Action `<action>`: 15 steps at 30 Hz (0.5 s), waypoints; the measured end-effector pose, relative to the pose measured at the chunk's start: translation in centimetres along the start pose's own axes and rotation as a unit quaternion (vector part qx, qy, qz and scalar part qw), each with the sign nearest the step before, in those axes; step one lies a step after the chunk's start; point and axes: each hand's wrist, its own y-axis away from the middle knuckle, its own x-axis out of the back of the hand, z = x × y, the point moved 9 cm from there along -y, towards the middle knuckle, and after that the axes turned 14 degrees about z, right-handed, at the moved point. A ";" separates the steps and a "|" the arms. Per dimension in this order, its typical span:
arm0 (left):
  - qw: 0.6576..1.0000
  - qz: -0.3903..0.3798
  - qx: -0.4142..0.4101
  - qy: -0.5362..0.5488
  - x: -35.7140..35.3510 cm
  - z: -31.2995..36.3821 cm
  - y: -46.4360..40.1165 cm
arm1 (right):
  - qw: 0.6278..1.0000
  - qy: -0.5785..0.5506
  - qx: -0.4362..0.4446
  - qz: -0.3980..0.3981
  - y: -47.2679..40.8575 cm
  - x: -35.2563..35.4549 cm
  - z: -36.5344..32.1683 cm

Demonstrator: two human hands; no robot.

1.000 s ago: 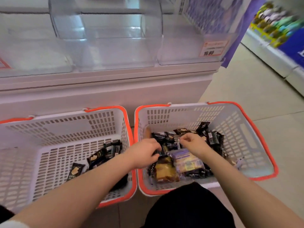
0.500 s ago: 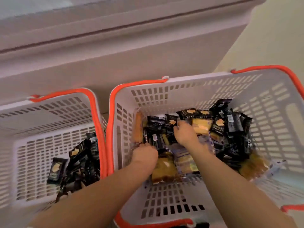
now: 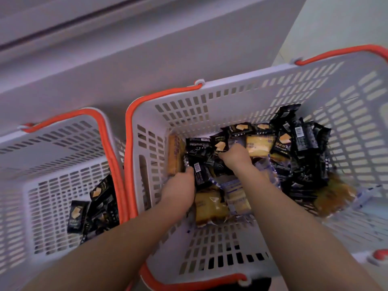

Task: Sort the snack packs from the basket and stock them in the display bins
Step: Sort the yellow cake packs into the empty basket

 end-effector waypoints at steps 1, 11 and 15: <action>1.000 0.010 0.000 0.008 0.6 -0.3 -0.2 | 1.000 -0.027 -0.011 -0.006 0.2 0.2 0.3; 0.994 0.082 0.062 0.026 3.6 -0.4 -3.5 | 0.994 0.088 0.053 -0.037 3.0 2.9 0.4; 0.995 0.076 0.059 0.025 1.8 0.7 -4.1 | 0.969 0.179 0.168 0.018 3.3 1.8 -1.6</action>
